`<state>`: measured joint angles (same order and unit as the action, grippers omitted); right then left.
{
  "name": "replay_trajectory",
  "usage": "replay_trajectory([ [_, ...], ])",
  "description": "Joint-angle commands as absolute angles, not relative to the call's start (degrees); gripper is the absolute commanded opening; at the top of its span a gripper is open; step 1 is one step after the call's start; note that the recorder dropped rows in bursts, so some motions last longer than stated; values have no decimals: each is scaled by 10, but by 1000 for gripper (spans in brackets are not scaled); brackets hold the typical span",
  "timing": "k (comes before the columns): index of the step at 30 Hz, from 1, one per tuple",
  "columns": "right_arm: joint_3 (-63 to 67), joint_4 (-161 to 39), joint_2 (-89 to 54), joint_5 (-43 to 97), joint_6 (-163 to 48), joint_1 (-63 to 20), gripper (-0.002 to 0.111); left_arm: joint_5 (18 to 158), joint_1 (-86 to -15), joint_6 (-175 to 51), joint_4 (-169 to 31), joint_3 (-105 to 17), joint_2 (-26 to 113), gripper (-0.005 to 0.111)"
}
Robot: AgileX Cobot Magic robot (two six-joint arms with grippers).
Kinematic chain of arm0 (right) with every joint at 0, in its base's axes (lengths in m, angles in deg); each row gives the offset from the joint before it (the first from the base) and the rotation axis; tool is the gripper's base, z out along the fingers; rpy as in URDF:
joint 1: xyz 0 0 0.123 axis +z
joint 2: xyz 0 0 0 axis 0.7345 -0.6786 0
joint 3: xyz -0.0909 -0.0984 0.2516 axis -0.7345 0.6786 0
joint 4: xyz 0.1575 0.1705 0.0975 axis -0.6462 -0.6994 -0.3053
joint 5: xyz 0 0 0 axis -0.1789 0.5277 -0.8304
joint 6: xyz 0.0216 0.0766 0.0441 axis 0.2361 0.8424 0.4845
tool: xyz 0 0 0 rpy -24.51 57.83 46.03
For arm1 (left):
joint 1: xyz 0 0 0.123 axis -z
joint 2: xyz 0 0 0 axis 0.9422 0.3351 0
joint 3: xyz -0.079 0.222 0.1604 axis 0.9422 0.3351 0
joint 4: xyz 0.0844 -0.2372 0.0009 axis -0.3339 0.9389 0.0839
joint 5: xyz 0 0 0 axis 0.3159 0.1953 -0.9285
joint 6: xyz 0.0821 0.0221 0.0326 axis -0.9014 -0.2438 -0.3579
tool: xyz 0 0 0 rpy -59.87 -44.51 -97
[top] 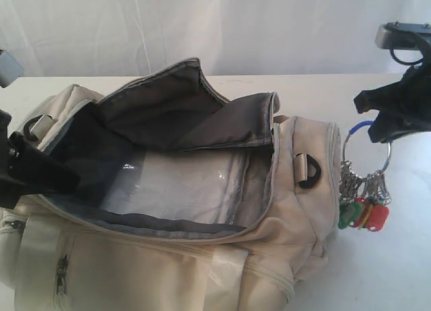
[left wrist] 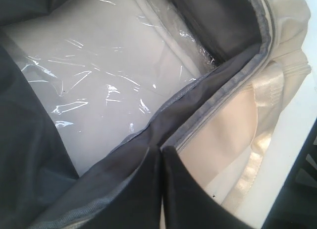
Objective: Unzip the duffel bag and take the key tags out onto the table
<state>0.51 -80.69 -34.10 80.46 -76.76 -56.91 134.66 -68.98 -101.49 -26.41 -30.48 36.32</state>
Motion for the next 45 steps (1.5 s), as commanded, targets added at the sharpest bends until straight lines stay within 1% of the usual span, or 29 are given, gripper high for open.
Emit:
replay_trajectory([
  [1,60,-884,-349,748,-810,-572,0,1358,-691,-1016,-255,-308,363,0],
  [7,110,-918,-401,672,-818,-574,0,1364,-691,-1016,-251,-308,363,0],
  [11,110,-934,-452,656,-818,-577,0,1364,-691,-1016,-251,-308,363,0],
  [16,110,-934,-478,637,-828,-577,1,1364,-691,-1016,-251,-308,363,0],
  [17,110,-934,-478,637,-828,-577,5,1364,-691,-1016,-251,-308,363,0],
  [19,110,-933,-478,637,-828,-577,24,1364,-691,-1016,-251,-308,363,0],
  [20,110,-933,-478,637,-828,-577,37,1364,-691,-1016,-251,-308,363,0],
  [21,110,-933,-478,637,-828,-577,44,1364,-691,-1016,-251,-308,363,0],
  [22,110,-927,-477,639,-828,-577,53,1364,-691,-1016,-251,-308,363,0],
  [23,110,-920,-475,639,-828,-577,58,1364,-691,-1016,-251,-308,363,0],
  [25,106,-897,-464,648,-828,-577,64,1362,-691,-1026,-245,-308,363,0],
  [33,58,-800,-366,694,-774,-577,64,1355,-691,-1036,-240,-308,363,0],
  [37,30,-732,-300,721,-703,-577,64,1355,-691,-1050,-247,-308,363,0],
  [40,18,-727,-251,753,-694,-577,63,1351,-691,-1009,-279,-313,350,0],
  [41,18,-727,-231,760,-694,-577,61,1350,-691,-987,-294,-317,339,0],
  [42,18,-727,-209,765,-694,-577,57,1345,-691,-969,-302,-322,323,0],
  [44,18,-727,-170,774,-694,-577,43,1335,-691,-943,-312,-330,282,0],
  [45,18,-727,-147,777,-694,-577,33,1329,-691,-929,-321,-336,256,0],
])
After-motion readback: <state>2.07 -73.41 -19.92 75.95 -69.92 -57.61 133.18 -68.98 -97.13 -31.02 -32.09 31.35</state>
